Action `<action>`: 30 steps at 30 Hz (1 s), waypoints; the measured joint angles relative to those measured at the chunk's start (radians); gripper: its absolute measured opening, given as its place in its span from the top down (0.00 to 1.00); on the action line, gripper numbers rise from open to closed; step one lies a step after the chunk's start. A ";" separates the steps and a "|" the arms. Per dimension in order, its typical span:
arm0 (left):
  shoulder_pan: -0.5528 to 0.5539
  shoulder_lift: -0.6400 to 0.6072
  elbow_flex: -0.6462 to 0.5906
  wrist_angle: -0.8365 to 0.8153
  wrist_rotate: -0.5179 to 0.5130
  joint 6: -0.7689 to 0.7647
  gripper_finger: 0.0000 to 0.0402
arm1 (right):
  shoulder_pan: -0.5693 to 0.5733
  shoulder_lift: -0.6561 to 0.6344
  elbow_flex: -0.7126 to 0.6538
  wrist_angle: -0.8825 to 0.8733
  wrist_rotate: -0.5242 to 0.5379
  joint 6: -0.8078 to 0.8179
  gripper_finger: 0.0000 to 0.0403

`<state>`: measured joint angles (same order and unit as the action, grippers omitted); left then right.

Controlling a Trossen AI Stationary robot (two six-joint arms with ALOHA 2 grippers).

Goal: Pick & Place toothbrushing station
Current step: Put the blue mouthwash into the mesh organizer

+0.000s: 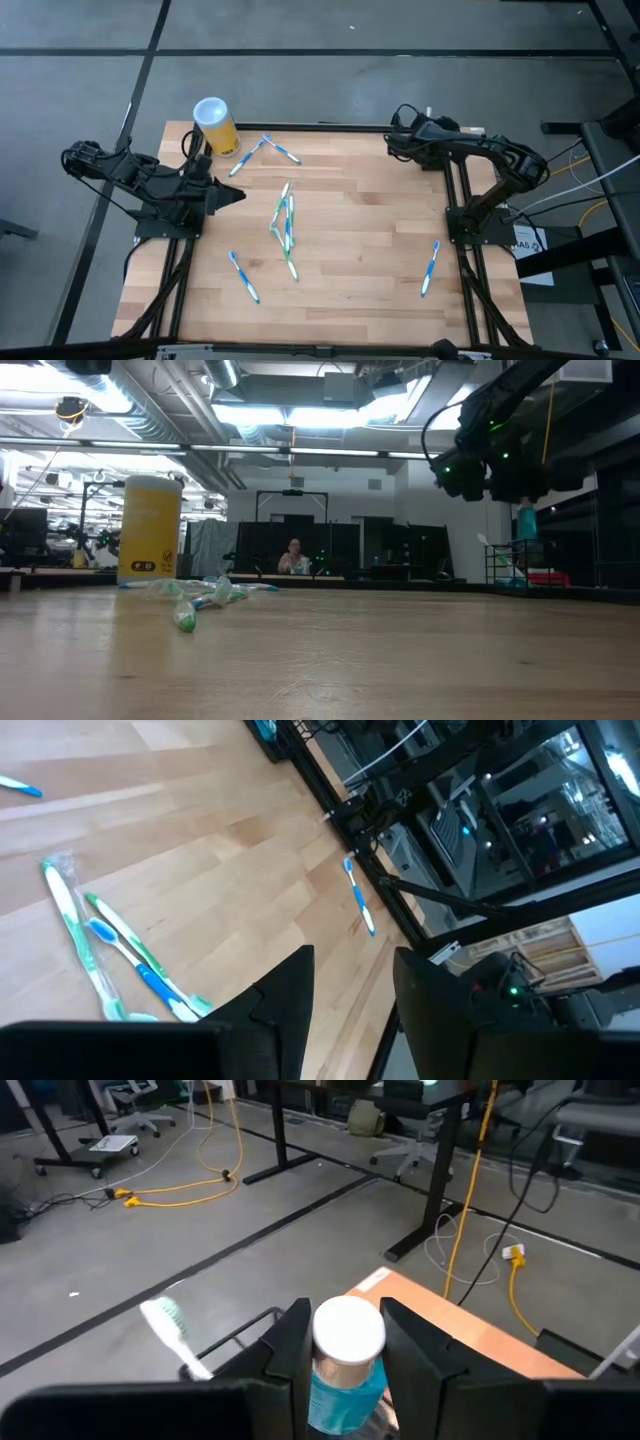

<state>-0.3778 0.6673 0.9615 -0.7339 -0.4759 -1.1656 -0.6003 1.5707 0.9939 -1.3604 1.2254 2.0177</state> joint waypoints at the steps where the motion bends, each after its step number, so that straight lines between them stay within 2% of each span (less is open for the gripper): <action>1: 0.000 -0.003 0.000 -0.006 0.000 0.000 0.67 | 0.000 0.000 0.000 -0.023 -0.001 0.025 0.77; 4: 0.000 -0.013 0.000 -0.018 0.000 0.000 0.67 | -0.003 0.000 0.000 -0.082 -0.003 0.100 0.77; 10: 0.000 -0.046 0.000 -0.051 0.000 -0.003 0.67 | -0.020 0.000 0.000 -0.063 -0.010 0.110 0.77; 18: 0.000 -0.086 0.000 -0.056 -0.014 -0.002 0.67 | -0.048 0.001 0.000 -0.012 -0.001 0.078 0.77; 30: 0.000 -0.101 0.000 -0.056 -0.020 -0.004 0.67 | -0.045 0.091 0.000 0.045 -0.003 0.039 0.77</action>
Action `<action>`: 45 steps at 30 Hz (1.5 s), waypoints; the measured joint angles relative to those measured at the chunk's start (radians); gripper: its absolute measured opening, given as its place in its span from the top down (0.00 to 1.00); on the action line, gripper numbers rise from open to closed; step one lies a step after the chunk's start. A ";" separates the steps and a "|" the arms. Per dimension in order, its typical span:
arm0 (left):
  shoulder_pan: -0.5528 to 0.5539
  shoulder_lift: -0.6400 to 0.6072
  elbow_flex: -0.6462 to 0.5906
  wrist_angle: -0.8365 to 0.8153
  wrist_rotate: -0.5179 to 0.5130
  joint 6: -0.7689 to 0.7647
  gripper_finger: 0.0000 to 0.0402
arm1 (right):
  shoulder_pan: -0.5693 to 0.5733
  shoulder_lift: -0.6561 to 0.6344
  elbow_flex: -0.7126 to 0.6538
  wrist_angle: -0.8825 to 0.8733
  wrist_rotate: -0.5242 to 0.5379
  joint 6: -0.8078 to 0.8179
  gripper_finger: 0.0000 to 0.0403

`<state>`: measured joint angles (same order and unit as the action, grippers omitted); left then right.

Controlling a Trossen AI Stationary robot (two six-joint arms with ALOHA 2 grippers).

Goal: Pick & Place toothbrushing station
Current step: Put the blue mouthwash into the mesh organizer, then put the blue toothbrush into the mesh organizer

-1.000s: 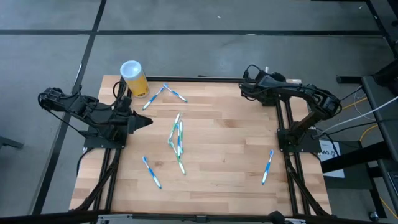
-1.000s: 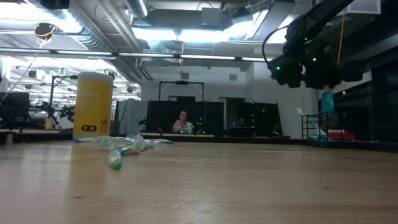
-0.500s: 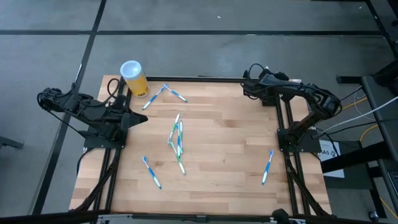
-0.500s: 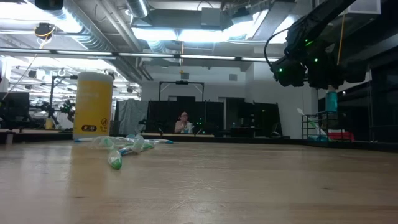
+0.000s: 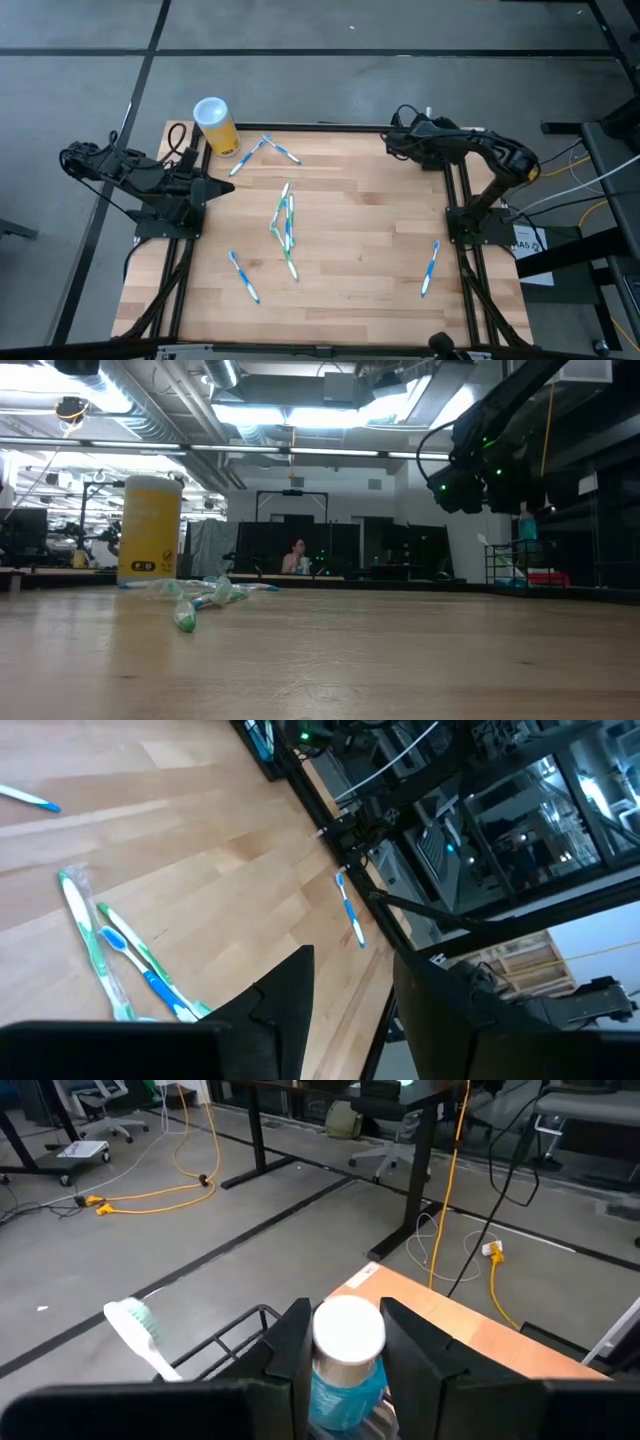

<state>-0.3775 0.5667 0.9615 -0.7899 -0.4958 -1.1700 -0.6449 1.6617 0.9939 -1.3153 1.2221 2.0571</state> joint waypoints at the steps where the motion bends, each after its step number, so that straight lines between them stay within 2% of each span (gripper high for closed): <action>1: 0.000 0.000 0.000 0.000 0.000 -0.003 0.67 | 0.000 0.002 0.000 0.002 -0.002 0.000 0.77; 7: 0.000 0.000 0.000 0.000 0.000 -0.011 0.67 | 0.020 0.003 0.000 0.017 0.011 0.000 0.76; 13: 0.000 0.000 0.000 0.000 0.003 -0.012 0.67 | 0.027 0.004 0.000 0.073 0.029 0.002 0.48; 17: 0.000 0.000 0.000 -0.001 0.027 -0.011 0.67 | 0.032 0.004 0.000 0.089 0.032 0.000 0.40; 24: 0.000 0.000 0.000 -0.003 0.028 0.002 0.67 | 0.069 -0.008 0.002 0.086 0.073 -0.001 0.44; 29: 0.000 0.000 0.000 -0.039 0.045 0.004 0.67 | 0.115 -0.052 0.050 0.083 0.164 -0.009 0.49; 33: 0.000 0.000 0.000 -0.045 0.043 0.031 0.67 | 0.173 -0.081 0.139 0.082 0.257 -0.092 0.50; 36: 0.000 0.000 0.000 -0.045 0.027 0.058 0.67 | 0.225 -0.082 0.231 0.082 0.281 -0.204 0.50; 39: 0.000 0.000 0.000 -0.055 -0.002 0.086 0.67 | 0.293 -0.082 0.319 0.095 0.232 -0.359 0.50; 43: 0.000 -0.001 0.000 -0.109 -0.008 0.126 0.67 | 0.437 -0.083 0.374 0.136 0.030 -0.634 0.50; 45: 0.000 -0.001 0.000 -0.134 -0.008 0.141 0.67 | 0.527 -0.083 0.374 0.155 -0.103 -0.713 0.50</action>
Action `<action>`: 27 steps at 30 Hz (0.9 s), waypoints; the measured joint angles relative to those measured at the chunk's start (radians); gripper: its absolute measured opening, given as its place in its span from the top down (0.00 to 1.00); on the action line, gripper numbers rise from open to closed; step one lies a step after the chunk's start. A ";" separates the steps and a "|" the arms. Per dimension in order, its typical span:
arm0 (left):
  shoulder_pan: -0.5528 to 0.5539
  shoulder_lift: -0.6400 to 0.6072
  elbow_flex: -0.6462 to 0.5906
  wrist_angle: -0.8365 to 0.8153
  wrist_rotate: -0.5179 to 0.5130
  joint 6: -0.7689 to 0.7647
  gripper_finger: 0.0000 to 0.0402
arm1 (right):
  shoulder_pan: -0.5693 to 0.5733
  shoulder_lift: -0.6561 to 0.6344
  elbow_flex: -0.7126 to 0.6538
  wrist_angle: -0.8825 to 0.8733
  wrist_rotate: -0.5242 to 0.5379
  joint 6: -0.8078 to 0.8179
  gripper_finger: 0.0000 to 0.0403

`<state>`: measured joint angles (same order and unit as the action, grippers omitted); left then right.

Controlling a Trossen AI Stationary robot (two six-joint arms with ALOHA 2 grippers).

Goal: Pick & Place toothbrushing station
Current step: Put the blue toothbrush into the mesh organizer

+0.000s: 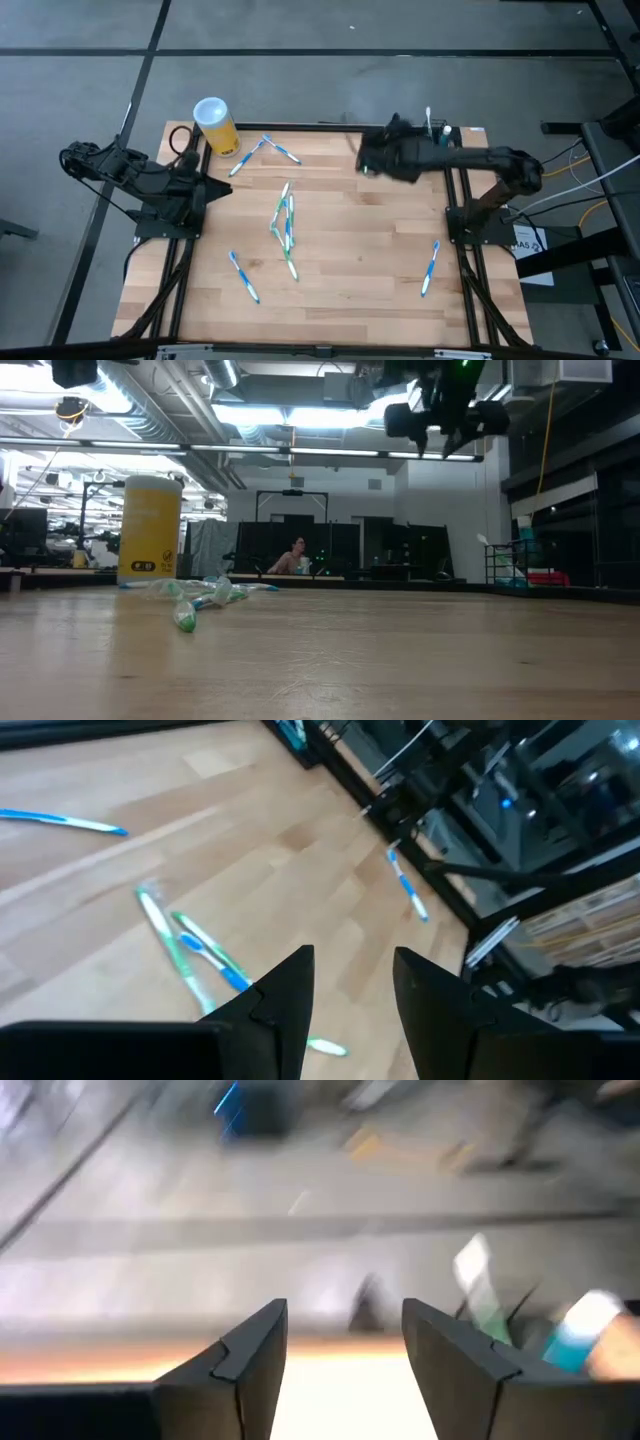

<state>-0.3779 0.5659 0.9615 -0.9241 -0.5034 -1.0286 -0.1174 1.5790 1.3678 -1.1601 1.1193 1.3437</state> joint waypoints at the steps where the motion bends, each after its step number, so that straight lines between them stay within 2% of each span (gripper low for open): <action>1: 0.000 0.000 0.000 -0.011 0.000 0.008 0.67 | 0.044 0.000 0.000 0.001 -0.078 -0.016 0.50; 4: 0.000 0.000 0.000 -0.023 -0.002 0.036 0.67 | 0.162 0.002 0.000 0.000 -0.336 -0.013 0.50; 7: 0.000 0.000 0.000 -0.023 -0.020 0.059 0.67 | 0.288 0.005 0.000 -0.027 -0.578 0.102 0.50; 10: 0.000 -0.001 0.000 -0.023 -0.038 0.066 0.67 | 0.420 0.024 0.000 -0.122 -0.782 0.314 0.50; 14: -0.003 -0.002 0.000 -0.022 -0.056 0.087 0.67 | 0.596 0.068 -0.002 -0.378 -0.955 0.671 0.50; 16: -0.013 -0.002 0.000 -0.015 -0.062 0.103 0.67 | 0.662 0.080 -0.004 -0.420 -1.029 0.787 0.50; 19: -0.034 -0.002 0.000 -0.002 -0.071 0.115 0.67 | 0.694 0.085 -0.046 -0.415 -1.117 0.819 0.50; 27: -0.096 0.000 -0.005 0.057 -0.081 0.087 0.67 | 0.698 0.168 -0.139 -0.384 -1.146 0.822 0.50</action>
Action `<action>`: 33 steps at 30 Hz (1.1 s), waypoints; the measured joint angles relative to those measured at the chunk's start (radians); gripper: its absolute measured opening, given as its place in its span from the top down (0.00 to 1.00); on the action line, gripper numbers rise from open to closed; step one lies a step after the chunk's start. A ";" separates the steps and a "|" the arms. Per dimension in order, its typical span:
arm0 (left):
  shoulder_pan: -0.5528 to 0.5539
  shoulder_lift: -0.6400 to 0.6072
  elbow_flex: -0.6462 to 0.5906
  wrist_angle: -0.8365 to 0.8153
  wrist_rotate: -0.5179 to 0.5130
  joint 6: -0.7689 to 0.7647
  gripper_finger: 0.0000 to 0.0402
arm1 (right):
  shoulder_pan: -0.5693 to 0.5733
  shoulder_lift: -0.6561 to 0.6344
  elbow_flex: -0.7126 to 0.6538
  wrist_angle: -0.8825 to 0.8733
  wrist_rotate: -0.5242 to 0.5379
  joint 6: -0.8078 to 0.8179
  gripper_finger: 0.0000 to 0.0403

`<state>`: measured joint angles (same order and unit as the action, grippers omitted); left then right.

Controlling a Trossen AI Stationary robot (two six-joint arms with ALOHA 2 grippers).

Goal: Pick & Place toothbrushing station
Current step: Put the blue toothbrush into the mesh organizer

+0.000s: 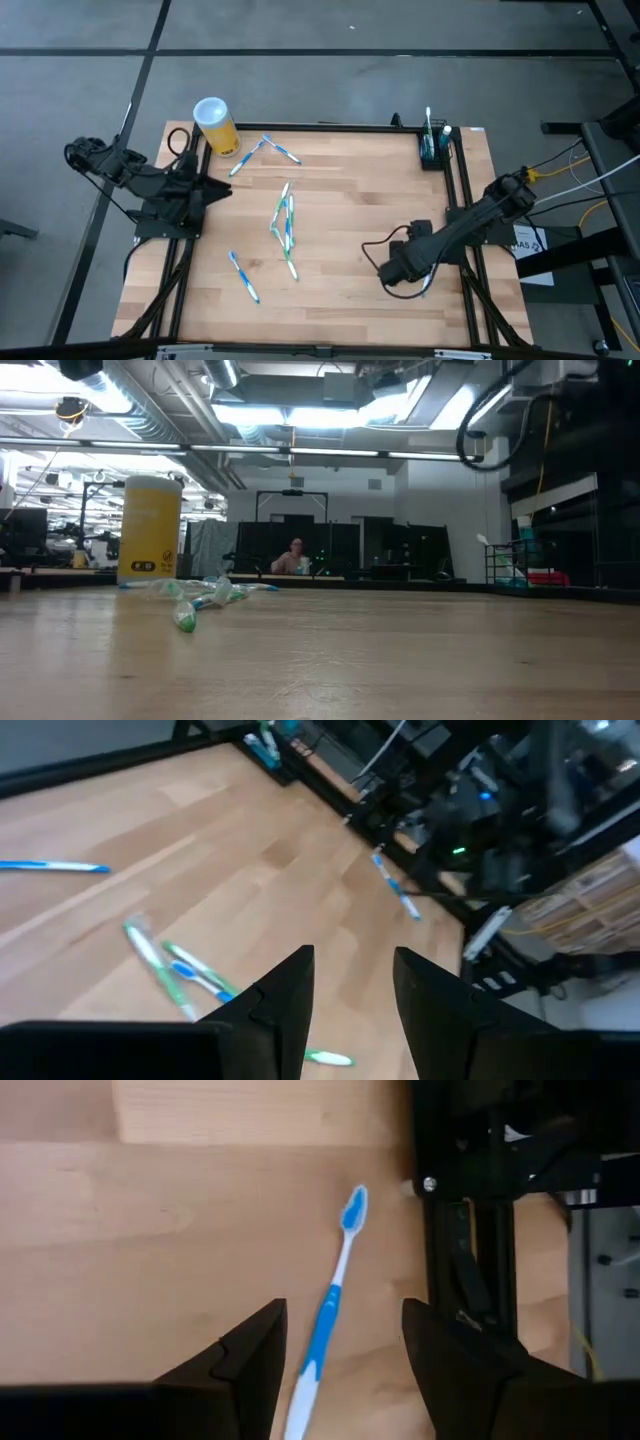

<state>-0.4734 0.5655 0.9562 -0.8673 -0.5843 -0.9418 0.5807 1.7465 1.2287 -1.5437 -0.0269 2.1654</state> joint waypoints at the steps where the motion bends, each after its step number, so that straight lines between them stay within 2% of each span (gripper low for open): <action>1: -0.007 0.000 0.000 0.014 -0.001 -0.005 0.67 | 0.004 0.009 -0.008 0.009 0.000 0.000 0.50; 12: -0.051 0.008 -0.001 0.098 0.000 -0.015 0.67 | 0.104 0.037 -0.107 0.089 -0.015 0.003 0.50; 16: -0.058 0.009 -0.001 0.100 0.003 -0.035 0.67 | 0.145 0.037 -0.161 0.244 0.002 0.007 0.50; 21: -0.058 0.009 -0.001 0.103 0.010 -0.069 0.67 | 0.160 0.037 -0.229 0.430 -0.042 0.023 0.50; 27: -0.058 0.009 -0.001 0.138 0.028 -0.084 0.67 | 0.158 0.037 -0.233 0.430 -0.048 0.023 0.51; 33: -0.058 0.009 -0.001 0.176 0.029 -0.096 0.67 | 0.235 0.037 -0.233 0.422 -0.044 0.024 0.55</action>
<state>-0.5312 0.5743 0.9554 -0.6909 -0.5553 -1.0378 0.8159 1.7836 0.9955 -1.1222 -0.0709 2.1891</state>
